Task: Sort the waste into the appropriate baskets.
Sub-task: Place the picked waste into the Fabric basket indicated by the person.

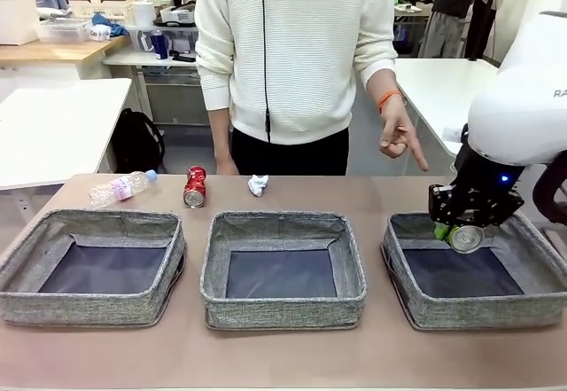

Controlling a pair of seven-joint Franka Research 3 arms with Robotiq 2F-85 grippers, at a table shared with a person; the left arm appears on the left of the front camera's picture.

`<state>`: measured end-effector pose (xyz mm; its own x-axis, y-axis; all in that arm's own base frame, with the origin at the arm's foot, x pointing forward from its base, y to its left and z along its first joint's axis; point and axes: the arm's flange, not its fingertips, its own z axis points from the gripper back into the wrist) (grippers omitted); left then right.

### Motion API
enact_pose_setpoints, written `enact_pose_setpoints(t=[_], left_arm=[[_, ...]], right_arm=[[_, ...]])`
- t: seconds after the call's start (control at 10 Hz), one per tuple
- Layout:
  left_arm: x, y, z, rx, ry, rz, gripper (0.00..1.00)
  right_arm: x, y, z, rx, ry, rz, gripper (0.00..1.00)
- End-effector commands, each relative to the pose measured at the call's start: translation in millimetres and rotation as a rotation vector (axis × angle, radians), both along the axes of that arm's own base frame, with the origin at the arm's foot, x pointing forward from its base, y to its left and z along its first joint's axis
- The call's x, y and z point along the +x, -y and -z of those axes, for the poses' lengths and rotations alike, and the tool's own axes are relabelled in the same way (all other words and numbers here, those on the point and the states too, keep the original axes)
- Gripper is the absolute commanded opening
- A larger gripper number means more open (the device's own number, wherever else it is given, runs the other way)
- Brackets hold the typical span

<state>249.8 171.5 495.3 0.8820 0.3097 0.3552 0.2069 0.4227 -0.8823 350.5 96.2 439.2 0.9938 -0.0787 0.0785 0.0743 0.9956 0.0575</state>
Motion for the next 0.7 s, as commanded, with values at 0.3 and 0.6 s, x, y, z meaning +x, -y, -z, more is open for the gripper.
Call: enact_pose_setpoints(t=[0.3,0.6], left_arm=[[1,1,-2,-0.008,0.028,0.006,1.00],[1,1,-2,-0.008,0.028,0.006,1.00]], right_arm=[[-25,2,19,0.040,0.039,0.003,1.00],[-24,2,9,0.131,0.085,0.016,1.00]])
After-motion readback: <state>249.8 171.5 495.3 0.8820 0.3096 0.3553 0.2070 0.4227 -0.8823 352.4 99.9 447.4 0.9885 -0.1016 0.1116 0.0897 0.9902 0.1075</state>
